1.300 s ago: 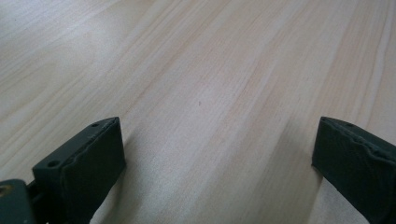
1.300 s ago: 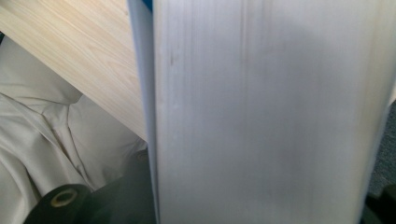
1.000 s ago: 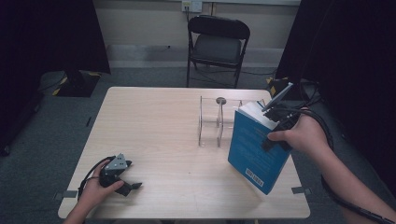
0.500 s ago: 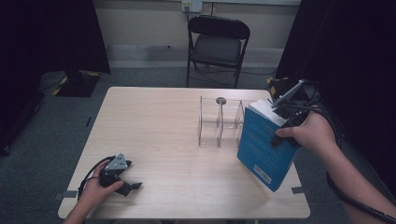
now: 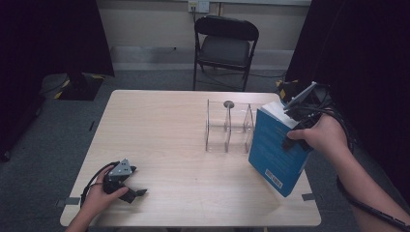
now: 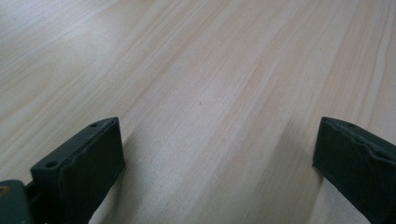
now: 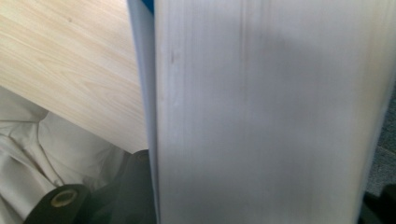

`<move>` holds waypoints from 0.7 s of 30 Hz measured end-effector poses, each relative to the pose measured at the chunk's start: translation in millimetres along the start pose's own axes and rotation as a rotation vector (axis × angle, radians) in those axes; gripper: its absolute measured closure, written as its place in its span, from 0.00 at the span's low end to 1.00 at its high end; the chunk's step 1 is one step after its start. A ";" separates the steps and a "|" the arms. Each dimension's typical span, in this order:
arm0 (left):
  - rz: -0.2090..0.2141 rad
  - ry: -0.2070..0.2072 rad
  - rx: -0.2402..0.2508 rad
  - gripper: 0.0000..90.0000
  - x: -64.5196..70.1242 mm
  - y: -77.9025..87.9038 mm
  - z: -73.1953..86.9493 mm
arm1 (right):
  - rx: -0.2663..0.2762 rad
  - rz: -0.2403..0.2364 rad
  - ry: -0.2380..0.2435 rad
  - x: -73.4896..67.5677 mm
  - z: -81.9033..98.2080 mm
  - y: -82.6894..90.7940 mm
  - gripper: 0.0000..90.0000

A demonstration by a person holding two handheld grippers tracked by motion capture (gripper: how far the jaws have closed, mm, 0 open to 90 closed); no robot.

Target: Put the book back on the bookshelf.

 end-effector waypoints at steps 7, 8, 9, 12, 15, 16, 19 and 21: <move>0.000 0.001 0.000 0.01 0.1 -0.1 0.0 | -0.008 0.004 -0.006 2.7 -4.4 -6.9 0.69; 0.000 0.001 0.000 0.01 0.1 -0.1 0.0 | -0.007 0.007 -0.007 3.1 -5.1 -8.0 0.69; 0.000 0.002 0.001 0.01 0.1 -0.1 0.0 | -0.006 0.001 -0.013 5.2 -5.9 -8.3 0.69; 0.000 0.002 0.001 0.01 0.1 -0.2 0.0 | 0.005 0.020 -0.023 7.4 -8.3 -9.7 0.69; 0.000 0.002 0.001 0.01 0.1 -0.2 0.0 | -0.006 0.019 -0.042 9.5 -10.5 -9.4 0.69; 0.000 0.002 0.000 0.01 0.1 -0.2 0.0 | -0.010 0.017 -0.043 10.6 -10.9 -9.3 0.69; 0.000 0.002 0.001 0.01 0.1 -0.2 0.0 | -0.006 0.015 -0.055 13.9 -11.9 -9.4 0.69; 0.000 0.001 0.000 0.01 0.1 -0.2 0.0 | -0.004 0.022 -0.051 15.1 -12.9 -9.9 0.69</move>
Point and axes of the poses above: each handheld gripper's, and its own axes: y roughly backward along the jaws, z roughly out of its underside, x roughly to its right, the point moved 5 cm from there along -y, roughly forward along the jaws, and after that the axes turned 8 degrees about y, right-handed, at the moved point
